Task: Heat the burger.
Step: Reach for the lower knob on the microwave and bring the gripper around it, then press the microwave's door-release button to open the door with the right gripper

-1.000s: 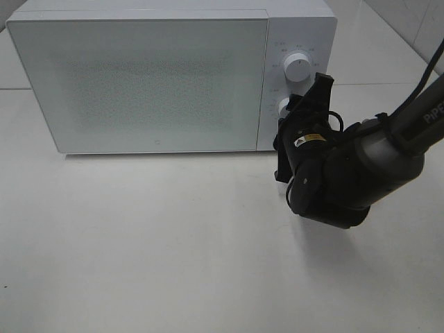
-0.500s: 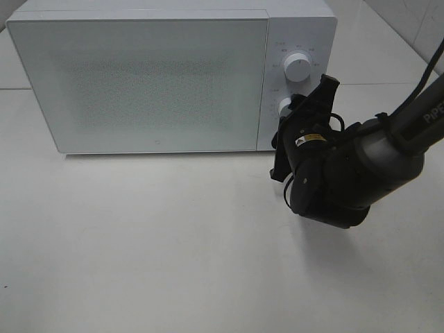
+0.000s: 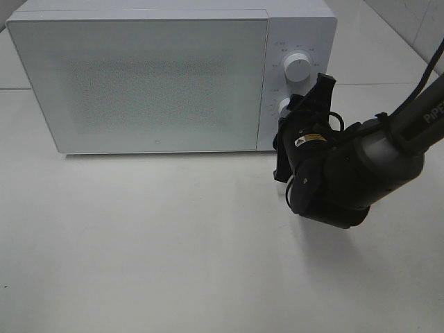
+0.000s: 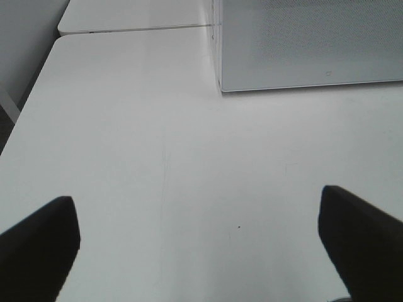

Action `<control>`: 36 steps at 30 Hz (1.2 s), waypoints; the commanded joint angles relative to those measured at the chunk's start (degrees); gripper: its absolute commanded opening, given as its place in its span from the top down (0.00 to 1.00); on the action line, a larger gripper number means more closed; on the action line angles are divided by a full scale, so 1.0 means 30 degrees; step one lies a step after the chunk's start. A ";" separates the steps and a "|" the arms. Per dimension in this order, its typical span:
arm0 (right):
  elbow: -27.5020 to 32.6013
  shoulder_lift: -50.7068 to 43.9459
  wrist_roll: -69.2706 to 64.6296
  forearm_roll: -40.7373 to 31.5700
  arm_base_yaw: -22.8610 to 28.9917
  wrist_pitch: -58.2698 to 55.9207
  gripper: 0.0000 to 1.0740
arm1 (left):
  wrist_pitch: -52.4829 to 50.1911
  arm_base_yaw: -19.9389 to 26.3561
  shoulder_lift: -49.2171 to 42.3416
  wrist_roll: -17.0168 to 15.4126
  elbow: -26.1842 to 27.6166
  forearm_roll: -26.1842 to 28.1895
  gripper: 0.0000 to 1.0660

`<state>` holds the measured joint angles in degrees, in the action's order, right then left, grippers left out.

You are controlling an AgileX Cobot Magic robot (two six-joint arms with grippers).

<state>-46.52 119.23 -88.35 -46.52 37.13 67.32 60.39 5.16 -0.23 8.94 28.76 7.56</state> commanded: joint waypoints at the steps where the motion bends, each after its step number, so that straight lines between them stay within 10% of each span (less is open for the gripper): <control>1: -0.0306 -0.0477 0.1165 0.0535 -0.0134 0.1872 0.62 | -0.0248 0.0076 -0.0439 -0.0057 -0.0057 0.0191 0.08; 13: 0.1050 -0.1738 0.4603 0.1318 -0.0134 -0.0229 0.34 | -0.0248 0.0076 -0.0439 -0.0038 -0.0057 0.0191 0.08; 36: 0.5386 -0.7601 1.5642 0.6360 -0.1012 -1.0867 0.34 | -0.0248 0.0076 -0.0439 -0.0038 -0.0057 0.0191 0.08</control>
<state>-30.42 97.46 -44.00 -28.25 34.38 36.04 60.39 5.16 -0.23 8.94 28.76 7.56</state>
